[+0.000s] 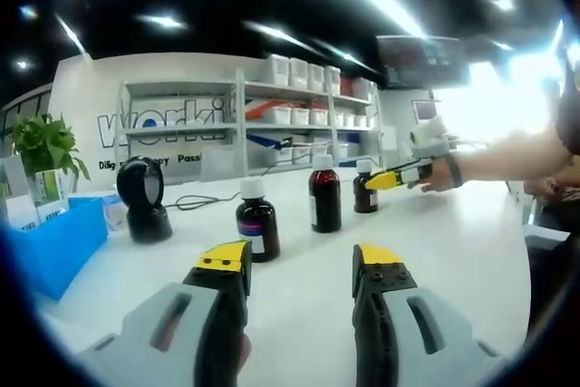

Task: Rotate the medicine bottle to make it face forward pick up the medicine bottle inspect the drug traceability code place the medicine on the table

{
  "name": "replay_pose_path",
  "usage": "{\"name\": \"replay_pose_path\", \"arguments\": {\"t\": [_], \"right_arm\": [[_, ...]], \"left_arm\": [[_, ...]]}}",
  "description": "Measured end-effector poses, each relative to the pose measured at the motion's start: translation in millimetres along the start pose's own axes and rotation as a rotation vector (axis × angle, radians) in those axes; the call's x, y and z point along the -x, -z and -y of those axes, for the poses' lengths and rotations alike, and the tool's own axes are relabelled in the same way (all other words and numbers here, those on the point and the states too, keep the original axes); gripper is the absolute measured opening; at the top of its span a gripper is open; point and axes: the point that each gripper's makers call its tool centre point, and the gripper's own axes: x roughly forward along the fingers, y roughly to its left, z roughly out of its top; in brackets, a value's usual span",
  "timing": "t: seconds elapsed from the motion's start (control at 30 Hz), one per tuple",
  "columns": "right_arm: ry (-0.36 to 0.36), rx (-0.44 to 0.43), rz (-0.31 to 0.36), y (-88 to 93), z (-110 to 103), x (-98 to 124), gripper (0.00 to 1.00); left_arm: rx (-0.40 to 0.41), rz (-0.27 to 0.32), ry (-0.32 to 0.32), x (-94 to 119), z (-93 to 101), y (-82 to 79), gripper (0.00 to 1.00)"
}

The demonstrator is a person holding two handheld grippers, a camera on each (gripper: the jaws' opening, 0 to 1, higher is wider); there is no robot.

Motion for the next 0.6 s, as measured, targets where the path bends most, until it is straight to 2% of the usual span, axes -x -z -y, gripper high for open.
{"name": "replay_pose_path", "arguments": {"t": [0.2,0.4,0.6], "right_arm": [[0.06,-0.001,0.003,-0.3,-1.4,2.6,0.26],[0.121,-0.007,0.01,1.7,5.6,4.7,0.26],[0.189,-0.051,0.023,2.2,17.1,5.1,0.26]], "left_arm": [[-0.002,0.0,0.003,0.0,0.8,-0.3,0.35],[-0.004,0.0,0.002,0.2,0.3,-0.3,0.35],[-0.006,-0.001,0.002,0.3,0.4,0.0,0.35]]}}
